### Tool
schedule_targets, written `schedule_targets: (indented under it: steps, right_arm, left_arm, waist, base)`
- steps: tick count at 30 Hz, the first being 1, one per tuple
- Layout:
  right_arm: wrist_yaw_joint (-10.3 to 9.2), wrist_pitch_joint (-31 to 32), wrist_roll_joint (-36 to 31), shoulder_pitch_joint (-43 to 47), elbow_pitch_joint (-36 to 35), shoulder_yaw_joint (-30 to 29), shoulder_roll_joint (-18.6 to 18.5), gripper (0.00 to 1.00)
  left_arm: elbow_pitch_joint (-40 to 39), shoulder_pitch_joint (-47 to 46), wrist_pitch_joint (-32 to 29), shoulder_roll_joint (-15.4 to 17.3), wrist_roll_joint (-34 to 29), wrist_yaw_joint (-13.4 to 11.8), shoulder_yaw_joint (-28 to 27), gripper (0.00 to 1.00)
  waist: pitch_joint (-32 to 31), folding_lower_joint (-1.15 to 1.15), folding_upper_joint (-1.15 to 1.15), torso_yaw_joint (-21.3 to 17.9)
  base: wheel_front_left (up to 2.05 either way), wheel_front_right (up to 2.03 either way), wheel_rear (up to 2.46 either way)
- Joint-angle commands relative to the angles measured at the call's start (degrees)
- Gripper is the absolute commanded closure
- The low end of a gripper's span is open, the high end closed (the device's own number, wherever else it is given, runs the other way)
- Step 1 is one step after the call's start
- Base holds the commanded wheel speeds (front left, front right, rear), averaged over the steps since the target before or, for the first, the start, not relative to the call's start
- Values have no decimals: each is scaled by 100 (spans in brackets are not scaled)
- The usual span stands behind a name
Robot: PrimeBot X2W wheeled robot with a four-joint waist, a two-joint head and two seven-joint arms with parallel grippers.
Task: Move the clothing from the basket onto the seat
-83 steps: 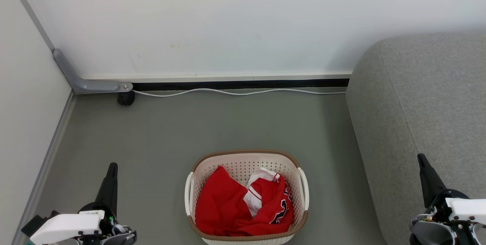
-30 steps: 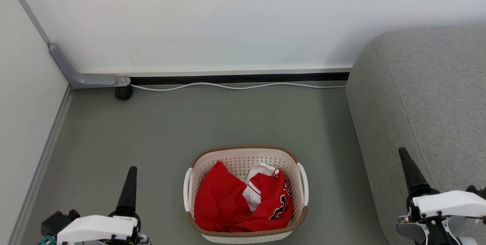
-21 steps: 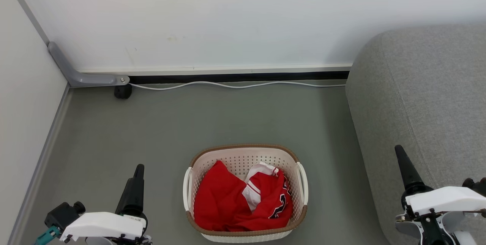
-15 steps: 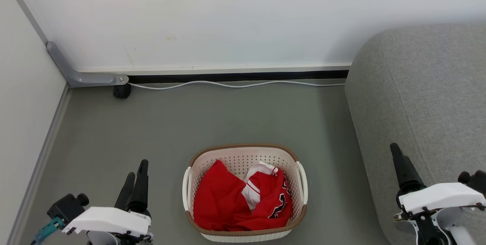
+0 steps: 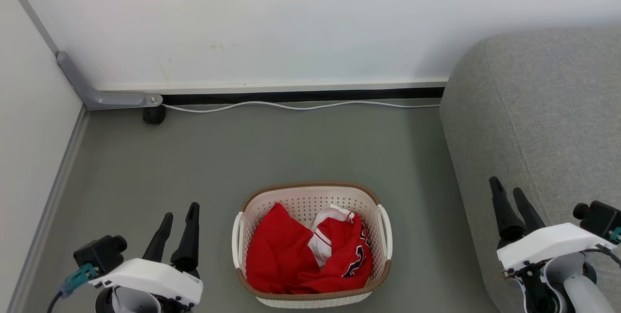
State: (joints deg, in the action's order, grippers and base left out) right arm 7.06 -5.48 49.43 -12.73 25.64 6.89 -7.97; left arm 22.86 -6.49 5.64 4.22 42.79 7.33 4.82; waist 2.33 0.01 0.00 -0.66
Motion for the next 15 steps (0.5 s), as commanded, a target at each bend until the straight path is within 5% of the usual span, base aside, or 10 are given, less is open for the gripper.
schedule_targets:
  steps: [1, 15]
  right_arm:
    - [32, -90, -133, -264, -91, 102, -113, 0]
    - [35, -342, -1263, -465, 73, 282, -217, 0]
  left_arm:
    - [-121, -344, 73, 79, -151, 12, -82, 0]
    - [38, -512, 326, 91, -1414, 12, -68, 0]
  waist:
    - [0, 0, 0, -2]
    - [25, 0, 0, -19]
  base:
    - [0, 0, 0]
    - [0, 0, 0]
